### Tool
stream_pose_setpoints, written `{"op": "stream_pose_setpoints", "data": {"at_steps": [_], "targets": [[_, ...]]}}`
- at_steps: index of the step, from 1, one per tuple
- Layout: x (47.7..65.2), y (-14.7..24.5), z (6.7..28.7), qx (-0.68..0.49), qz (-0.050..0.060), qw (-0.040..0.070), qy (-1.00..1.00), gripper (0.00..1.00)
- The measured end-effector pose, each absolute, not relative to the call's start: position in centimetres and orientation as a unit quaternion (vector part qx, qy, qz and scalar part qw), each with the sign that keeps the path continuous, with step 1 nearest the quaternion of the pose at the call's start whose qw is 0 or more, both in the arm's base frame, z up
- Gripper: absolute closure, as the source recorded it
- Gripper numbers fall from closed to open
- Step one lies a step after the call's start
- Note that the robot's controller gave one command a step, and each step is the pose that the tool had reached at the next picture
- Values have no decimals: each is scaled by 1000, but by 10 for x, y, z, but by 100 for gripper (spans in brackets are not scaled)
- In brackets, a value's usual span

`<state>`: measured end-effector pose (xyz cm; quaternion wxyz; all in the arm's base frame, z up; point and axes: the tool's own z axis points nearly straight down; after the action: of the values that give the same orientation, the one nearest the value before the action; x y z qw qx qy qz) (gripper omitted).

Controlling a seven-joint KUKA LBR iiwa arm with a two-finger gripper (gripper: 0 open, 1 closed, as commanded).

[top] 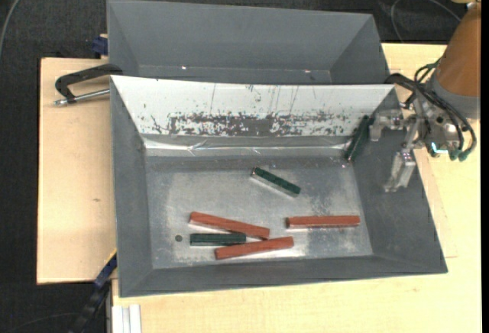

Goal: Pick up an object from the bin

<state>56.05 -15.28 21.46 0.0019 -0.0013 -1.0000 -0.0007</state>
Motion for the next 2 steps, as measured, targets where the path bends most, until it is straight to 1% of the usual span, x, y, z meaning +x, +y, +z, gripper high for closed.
{"op": "stream_pose_setpoints", "data": {"at_steps": [1,2], "targets": [[523,-126,66,80,-2,3,-997,0],[526,-126,71,80,0,-1,-997,100]]}}
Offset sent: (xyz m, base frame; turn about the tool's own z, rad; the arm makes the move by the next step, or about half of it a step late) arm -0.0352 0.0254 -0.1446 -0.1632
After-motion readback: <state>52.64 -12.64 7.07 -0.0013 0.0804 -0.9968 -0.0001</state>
